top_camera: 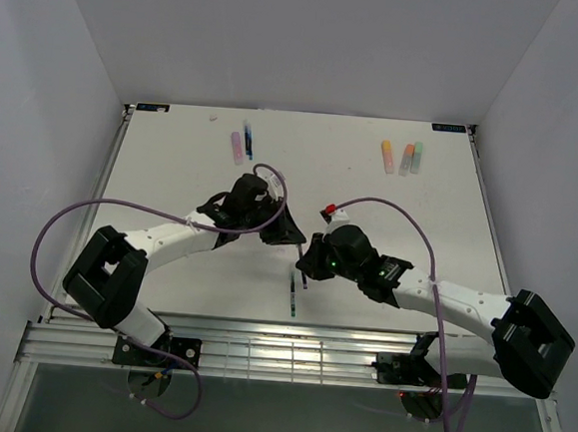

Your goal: Open the pen caps

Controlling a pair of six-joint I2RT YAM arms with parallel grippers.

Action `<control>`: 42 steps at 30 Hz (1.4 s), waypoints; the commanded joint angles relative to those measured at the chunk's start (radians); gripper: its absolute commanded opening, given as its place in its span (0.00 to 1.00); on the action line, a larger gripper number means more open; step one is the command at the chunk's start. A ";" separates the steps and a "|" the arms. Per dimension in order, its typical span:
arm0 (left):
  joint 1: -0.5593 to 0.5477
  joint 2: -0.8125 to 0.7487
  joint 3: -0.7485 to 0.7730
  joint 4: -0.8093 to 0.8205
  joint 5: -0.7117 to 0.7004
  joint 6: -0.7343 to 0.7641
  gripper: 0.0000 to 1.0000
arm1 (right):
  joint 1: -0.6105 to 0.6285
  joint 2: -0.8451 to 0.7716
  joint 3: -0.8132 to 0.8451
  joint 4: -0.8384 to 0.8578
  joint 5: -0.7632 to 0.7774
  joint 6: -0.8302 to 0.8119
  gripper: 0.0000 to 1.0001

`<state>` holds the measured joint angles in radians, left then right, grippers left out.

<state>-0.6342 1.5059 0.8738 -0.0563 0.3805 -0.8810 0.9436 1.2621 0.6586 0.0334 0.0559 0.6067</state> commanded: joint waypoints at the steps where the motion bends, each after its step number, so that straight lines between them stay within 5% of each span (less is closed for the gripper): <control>1: 0.054 0.002 0.117 0.085 -0.117 0.047 0.00 | 0.041 -0.064 -0.091 -0.015 -0.145 0.091 0.08; 8: 0.093 0.069 0.172 0.090 -0.068 0.054 0.00 | 0.047 -0.136 -0.103 -0.150 0.005 0.051 0.08; 17: 0.108 0.099 0.169 0.113 -0.106 -0.002 0.00 | 0.050 -0.145 -0.133 -0.148 -0.003 0.064 0.08; 22: 0.110 0.135 0.215 -0.019 -0.204 -0.111 0.00 | 0.073 -0.116 -0.050 -0.349 0.188 0.028 0.08; 26: 0.110 0.198 0.304 -0.108 -0.247 -0.121 0.00 | 0.073 -0.118 -0.065 -0.354 0.208 0.031 0.08; 30: 0.105 0.269 0.376 -0.073 -0.145 -0.058 0.00 | 0.060 -0.141 -0.068 -0.348 0.232 0.036 0.08; 42: -0.019 0.606 0.788 -0.293 -0.058 0.094 0.00 | -0.419 -0.080 0.055 -0.355 0.055 -0.206 0.08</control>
<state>-0.6262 2.0666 1.5311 -0.2497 0.2920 -0.8444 0.5854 1.1564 0.6464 -0.3176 0.1638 0.4866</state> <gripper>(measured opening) 0.242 0.154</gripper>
